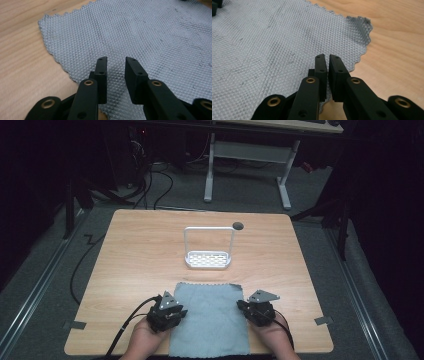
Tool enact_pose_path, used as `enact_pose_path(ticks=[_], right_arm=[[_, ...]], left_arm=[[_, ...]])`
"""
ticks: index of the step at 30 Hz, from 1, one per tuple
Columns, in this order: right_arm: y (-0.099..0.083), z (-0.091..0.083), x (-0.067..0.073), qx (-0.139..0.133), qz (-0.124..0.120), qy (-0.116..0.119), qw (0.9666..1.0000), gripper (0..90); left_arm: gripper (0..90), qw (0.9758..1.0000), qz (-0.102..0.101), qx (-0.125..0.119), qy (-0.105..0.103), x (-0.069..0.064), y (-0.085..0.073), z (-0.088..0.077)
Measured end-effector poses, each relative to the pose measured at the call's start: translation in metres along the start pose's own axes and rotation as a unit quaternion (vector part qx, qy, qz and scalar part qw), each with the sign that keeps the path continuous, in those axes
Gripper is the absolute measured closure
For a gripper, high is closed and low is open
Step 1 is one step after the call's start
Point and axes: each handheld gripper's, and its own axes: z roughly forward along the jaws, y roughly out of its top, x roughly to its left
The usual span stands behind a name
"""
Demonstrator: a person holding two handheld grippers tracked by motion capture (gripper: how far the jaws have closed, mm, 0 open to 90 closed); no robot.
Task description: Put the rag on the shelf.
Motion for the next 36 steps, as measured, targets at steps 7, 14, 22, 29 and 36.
enact_pose_path(ticks=[7,14,22,29,36], right_arm=[[-0.008,-0.010,0.019,0.008,-0.020,0.008,0.9997,85.2],[-0.007,-0.020,0.015,-0.031,-0.004,-0.003,0.9995,79.8],[-0.016,-0.031,0.005,-0.036,0.015,-0.024,0.9989,78.5],[-0.019,-0.038,-0.001,-0.038,0.018,-0.031,0.9986,78.4],[-0.019,-0.039,-0.004,-0.044,0.024,-0.029,0.9983,74.9]], left_arm=[[72.5,0.9983,-0.028,-0.011,-0.049,-0.001,-0.015,-0.013],[70.6,0.9981,-0.041,-0.046,-0.007,0.017,-0.011,-0.020],[64.4,0.9940,-0.071,-0.074,0.037,0.042,0.000,-0.023],[64.4,0.9909,-0.114,-0.067,0.024,0.069,0.021,-0.006],[59.6,0.9936,-0.101,-0.040,0.031,0.057,0.020,0.013]])
